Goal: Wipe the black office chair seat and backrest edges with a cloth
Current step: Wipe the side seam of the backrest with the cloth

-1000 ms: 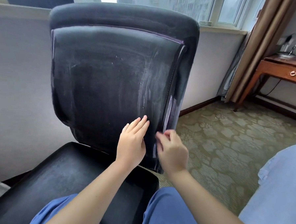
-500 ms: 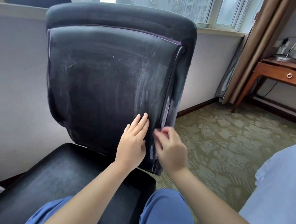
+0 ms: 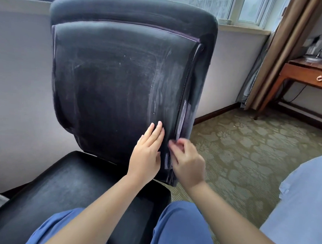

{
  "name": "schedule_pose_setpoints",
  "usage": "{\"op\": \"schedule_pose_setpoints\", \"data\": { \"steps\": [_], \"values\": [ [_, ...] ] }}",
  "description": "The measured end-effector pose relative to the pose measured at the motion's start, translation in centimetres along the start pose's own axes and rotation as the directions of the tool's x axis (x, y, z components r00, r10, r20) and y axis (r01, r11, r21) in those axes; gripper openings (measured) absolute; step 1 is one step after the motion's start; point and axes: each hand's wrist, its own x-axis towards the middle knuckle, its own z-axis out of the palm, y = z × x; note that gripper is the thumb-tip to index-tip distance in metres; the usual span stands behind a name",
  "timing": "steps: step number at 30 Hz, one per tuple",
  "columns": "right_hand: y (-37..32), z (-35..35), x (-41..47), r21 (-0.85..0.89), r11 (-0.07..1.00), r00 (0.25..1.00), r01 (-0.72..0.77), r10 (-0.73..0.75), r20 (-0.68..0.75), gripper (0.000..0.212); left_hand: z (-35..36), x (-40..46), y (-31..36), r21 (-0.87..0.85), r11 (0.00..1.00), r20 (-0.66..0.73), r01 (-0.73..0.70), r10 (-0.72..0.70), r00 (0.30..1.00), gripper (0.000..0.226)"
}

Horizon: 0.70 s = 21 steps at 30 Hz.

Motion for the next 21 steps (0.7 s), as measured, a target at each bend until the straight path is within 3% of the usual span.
{"op": "schedule_pose_setpoints", "data": {
  "steps": [3, 8, 11, 13, 16, 21],
  "values": [
    [-0.5, 0.3, -1.9, 0.006, 1.000, 0.999, -0.025, 0.024, 0.041, 0.021, 0.4, -1.0, -0.4, -0.006, 1.000, 0.009, -0.027, 0.027, 1.000, 0.078],
    [-1.0, -0.6, -0.2, 0.064, 0.988, 0.990, -0.137, 0.138, -0.009, 0.020, 1.1, -1.8, -1.0, -0.041, 0.999, -0.022, -0.026, 0.025, 0.999, 0.076],
    [-1.3, 0.4, -1.8, 0.042, 0.981, 0.977, -0.187, 0.182, 0.110, 0.017, 2.0, -2.3, -1.3, -0.054, 0.998, -0.043, 0.012, -0.014, 0.999, 0.077],
    [-1.4, 1.5, -4.3, 0.016, 0.956, 0.934, -0.293, 0.283, 0.218, 0.002, 2.8, -3.1, -1.7, -0.061, 0.998, -0.057, 0.032, -0.035, 0.998, 0.077],
    [-1.9, 2.1, -5.8, 0.126, 0.779, 0.780, -0.614, 0.576, 0.244, 0.012, 3.9, -3.8, -2.6, -0.075, 0.997, -0.090, 0.028, -0.034, 0.995, 0.075],
    [-4.1, 1.7, -3.2, 0.450, 0.438, 0.588, -0.778, 0.761, 0.275, 0.010, 5.3, -3.6, -3.3, -0.006, 1.000, -0.155, -0.003, 0.002, 0.988, 0.071]
  ]
}}
